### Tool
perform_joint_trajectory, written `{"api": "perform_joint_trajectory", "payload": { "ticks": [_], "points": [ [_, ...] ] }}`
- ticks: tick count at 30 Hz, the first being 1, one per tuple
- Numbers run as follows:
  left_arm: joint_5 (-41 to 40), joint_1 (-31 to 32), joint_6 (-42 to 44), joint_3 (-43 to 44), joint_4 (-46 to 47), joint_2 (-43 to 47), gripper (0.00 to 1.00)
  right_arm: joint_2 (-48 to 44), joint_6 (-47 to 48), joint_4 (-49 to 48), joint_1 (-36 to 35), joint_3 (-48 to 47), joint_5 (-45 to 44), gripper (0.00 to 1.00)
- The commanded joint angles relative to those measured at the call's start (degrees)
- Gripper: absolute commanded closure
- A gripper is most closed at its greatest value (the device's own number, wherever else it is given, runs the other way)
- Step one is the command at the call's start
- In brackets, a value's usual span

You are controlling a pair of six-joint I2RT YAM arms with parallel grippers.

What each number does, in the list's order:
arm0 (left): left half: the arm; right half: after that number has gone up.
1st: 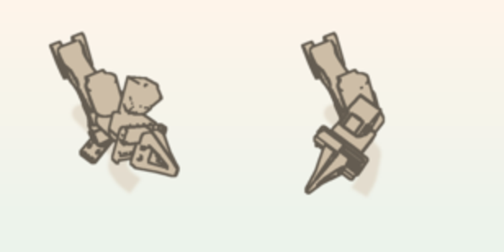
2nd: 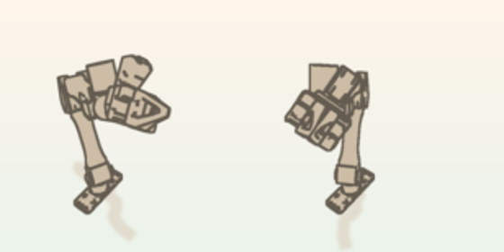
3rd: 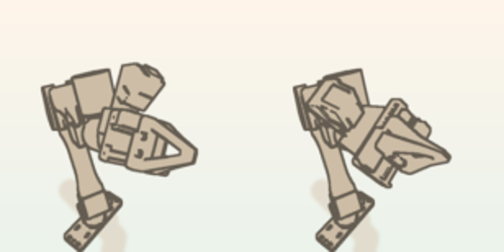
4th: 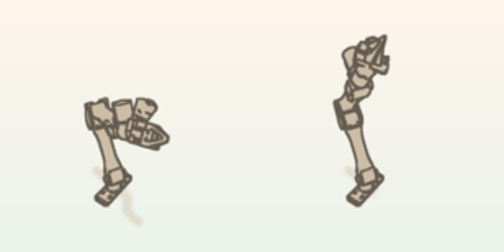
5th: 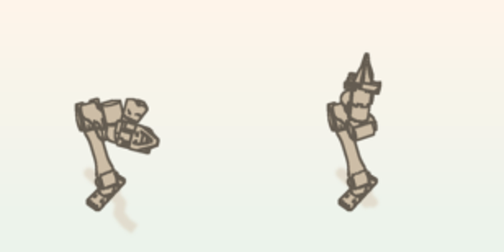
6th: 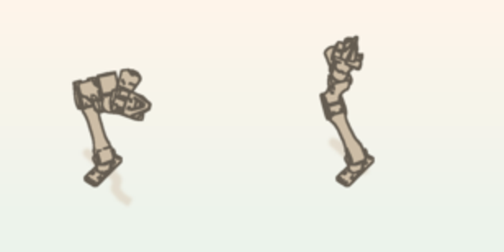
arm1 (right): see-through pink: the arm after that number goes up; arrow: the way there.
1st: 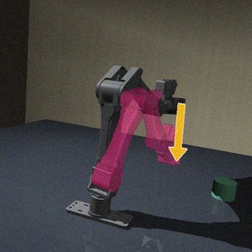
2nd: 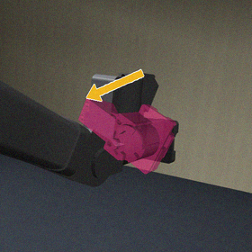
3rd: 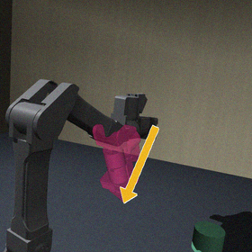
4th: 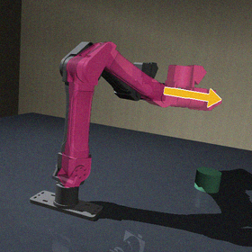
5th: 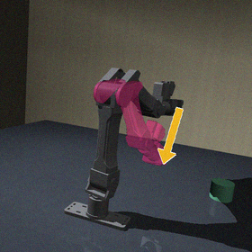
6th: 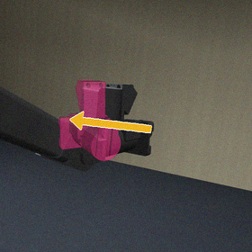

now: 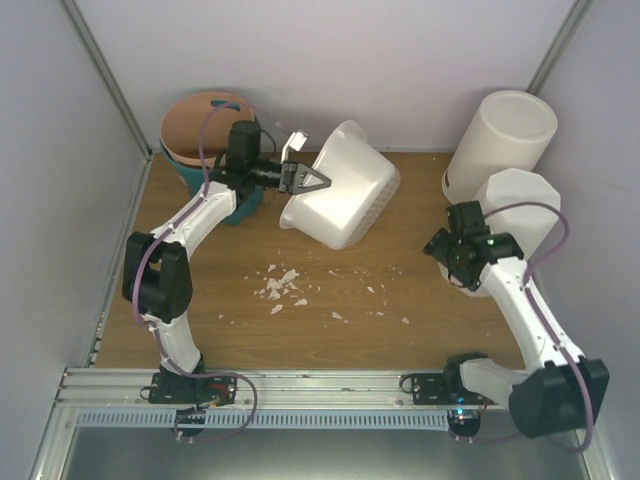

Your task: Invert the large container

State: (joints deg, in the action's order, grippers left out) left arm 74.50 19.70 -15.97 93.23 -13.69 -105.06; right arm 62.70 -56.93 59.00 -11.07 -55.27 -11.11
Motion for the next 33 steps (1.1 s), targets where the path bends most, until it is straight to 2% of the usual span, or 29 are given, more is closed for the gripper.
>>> {"api": "perform_joint_trajectory", "payload": {
  "ticks": [1,5,8,9,17,20,24,30,33],
  "points": [
    [10.7,-1.6,-47.8,-13.2,58.6,4.6,1.00,4.7,12.9,-6.2,5.5,-4.1,1.7,0.00],
    [9.2,-1.9,-64.3,-15.0,74.1,4.0,1.00,6.8,16.8,-8.6,9.9,-5.0,3.2,0.00],
    [4.5,-2.0,-82.7,-17.1,94.5,2.5,1.00,8.1,20.1,-9.6,14.2,-5.4,4.0,0.00],
    [3.1,-2.0,-86.4,-17.4,97.7,2.2,1.00,8.3,21.1,-9.9,15.4,-5.5,4.5,0.00],
    [-2.1,-1.7,-91.0,-16.7,97.9,5.6,1.00,11.9,26.4,-11.5,19.0,-10.5,5.3,0.00],
    [-5.2,-1.7,-93.6,-19.1,99.8,8.1,1.00,14.1,27.7,-11.4,19.2,-12.8,5.0,0.00],
    [-12.1,-1.6,-96.1,-29.2,102.7,13.2,1.00,14.7,28.5,-11.7,19.2,-13.7,6.3,0.00],
    [-17.4,-0.8,-94.9,-44.5,101.7,19.7,1.00,12.7,29.0,-9.8,19.2,-13.3,10.7,0.00],
    [-19.2,-0.1,-93.5,-48.8,100.9,22.2,1.00,10.6,28.9,-8.5,19.2,-12.3,13.6,0.00]
  ]
}}
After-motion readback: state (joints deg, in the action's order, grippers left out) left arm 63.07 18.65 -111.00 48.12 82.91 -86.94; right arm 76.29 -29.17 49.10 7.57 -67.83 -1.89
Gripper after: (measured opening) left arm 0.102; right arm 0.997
